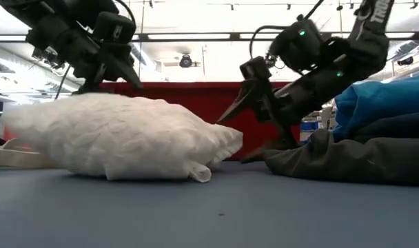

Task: Fold Laundry from Bin
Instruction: Remove the white shirt from the bin, then fold the white shirt

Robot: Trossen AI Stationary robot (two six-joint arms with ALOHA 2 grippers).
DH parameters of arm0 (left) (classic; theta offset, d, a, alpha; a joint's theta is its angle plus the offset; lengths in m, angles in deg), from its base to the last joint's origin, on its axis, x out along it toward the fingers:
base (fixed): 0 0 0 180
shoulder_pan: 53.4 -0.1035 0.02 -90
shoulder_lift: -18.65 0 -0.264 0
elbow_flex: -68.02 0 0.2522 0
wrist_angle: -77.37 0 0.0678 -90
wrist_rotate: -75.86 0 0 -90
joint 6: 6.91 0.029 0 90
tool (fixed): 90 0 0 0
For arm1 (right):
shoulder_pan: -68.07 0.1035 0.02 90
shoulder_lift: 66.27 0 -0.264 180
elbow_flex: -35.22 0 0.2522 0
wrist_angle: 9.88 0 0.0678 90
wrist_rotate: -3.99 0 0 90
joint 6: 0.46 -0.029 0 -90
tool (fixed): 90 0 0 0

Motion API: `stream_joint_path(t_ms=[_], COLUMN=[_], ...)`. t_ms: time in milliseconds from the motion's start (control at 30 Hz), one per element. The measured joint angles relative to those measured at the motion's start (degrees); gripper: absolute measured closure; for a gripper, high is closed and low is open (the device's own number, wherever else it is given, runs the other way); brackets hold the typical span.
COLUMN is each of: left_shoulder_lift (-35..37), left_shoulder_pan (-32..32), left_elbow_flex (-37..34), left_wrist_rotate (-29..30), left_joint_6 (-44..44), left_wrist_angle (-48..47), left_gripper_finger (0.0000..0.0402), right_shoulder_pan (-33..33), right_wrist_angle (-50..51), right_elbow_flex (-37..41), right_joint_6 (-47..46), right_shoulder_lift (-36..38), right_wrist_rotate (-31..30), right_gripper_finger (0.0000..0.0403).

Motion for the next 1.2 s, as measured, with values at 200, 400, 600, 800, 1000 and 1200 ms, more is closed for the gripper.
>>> stream_joint_path(t_ms=[200, 400, 600, 800, 1000, 1200], left_shoulder_lift=[1.45, -2.3, -3.94, -3.94, -1.34, 5.62], left_shoulder_pan=[-2.59, -6.63, -10.38, -15.67, -20.52, -21.28], left_elbow_flex=[-0.01, -0.13, -0.11, -0.11, -0.01, -0.09], left_wrist_rotate=[1.12, 1.21, 0.32, -5.57, -17.81, -23.31], left_joint_6=[3.34, 13.7, 15.34, 16.45, 12.12, 6.08], left_wrist_angle=[-6.96, -6.87, -4.62, 0.25, 7.65, 19.24], left_gripper_finger=[0.0148, 0.0148, 0.0148, 0.0152, 0.0188, 0.0219], right_shoulder_pan=[-0.58, -1.64, -3.37, -7.87, -11.73, -9.18], right_wrist_angle=[-4.61, -4.61, -4.45, -2.81, 4.31, 19.88], right_elbow_flex=[-5.12, -9.6, -11.83, -12.34, -13.08, -19.48], right_joint_6=[5.63, 3.82, 8.03, 15.35, 29.11, 42.08], right_shoulder_lift=[-5.41, -9.56, -10.67, -5.66, 6.08, 14.86], right_wrist_rotate=[6.23, 7.38, 9.61, 10.74, 8.48, 12.0], right_gripper_finger=[0.0067, 0.0126, 0.033, 0.0378, 0.0379, 0.0379])
